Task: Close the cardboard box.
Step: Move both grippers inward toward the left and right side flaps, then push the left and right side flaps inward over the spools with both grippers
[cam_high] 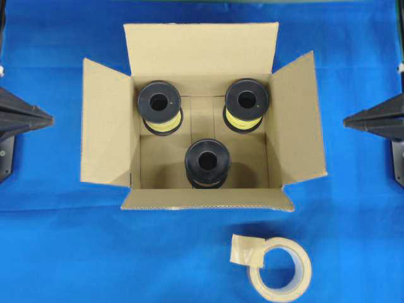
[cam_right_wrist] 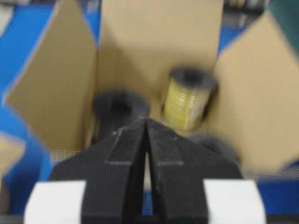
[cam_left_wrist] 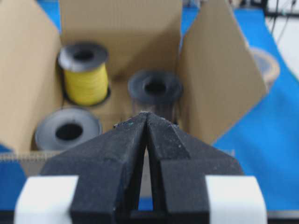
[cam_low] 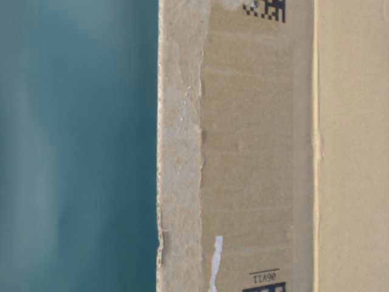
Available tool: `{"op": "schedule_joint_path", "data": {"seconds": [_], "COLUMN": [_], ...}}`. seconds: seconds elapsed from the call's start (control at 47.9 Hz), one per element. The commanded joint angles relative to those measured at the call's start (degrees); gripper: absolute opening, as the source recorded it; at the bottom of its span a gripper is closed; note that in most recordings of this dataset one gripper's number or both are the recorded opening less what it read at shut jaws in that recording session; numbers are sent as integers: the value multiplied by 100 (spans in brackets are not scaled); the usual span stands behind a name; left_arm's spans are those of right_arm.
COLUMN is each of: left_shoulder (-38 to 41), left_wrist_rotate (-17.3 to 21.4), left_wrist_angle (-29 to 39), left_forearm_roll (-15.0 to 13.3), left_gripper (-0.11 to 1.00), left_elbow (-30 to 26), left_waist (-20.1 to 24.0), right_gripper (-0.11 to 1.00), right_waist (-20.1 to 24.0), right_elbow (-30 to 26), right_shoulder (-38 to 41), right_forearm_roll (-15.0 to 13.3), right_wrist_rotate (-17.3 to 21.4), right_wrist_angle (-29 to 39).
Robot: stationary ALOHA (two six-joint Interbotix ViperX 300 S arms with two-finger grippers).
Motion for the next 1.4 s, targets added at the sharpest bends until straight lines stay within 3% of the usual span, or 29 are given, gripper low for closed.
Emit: {"op": "schedule_joint_path", "data": {"seconds": [0.0,0.104,0.271,0.501,0.793,1.064,1.377], "left_shoulder": [62,316,861,1529,1767,2276,3683], "left_wrist_rotate": [-18,-26,-114,-290,-290,-193,-185], "left_wrist_angle": [316,404,272,-387,-1591,-2874,-3384], "left_forearm_roll": [0,0,0,-9,0,9,18], "left_gripper": [0,0,0,0,0,0,0], "left_elbow": [-26,167,422,624,615,378,-185], "left_waist": [26,18,18,18,18,26,229], "right_gripper": [0,0,0,0,0,0,0], "right_waist": [-35,-35,-35,-35,-35,-35,-62], "right_elbow": [-62,105,369,562,369,-35,-316], "right_shoulder": [44,272,844,1564,1723,2118,3067], "right_forearm_roll": [18,18,18,18,18,0,0], "right_wrist_rotate": [18,44,158,237,237,202,202], "right_wrist_angle": [545,773,501,-237,-1037,-1934,-2927]}}
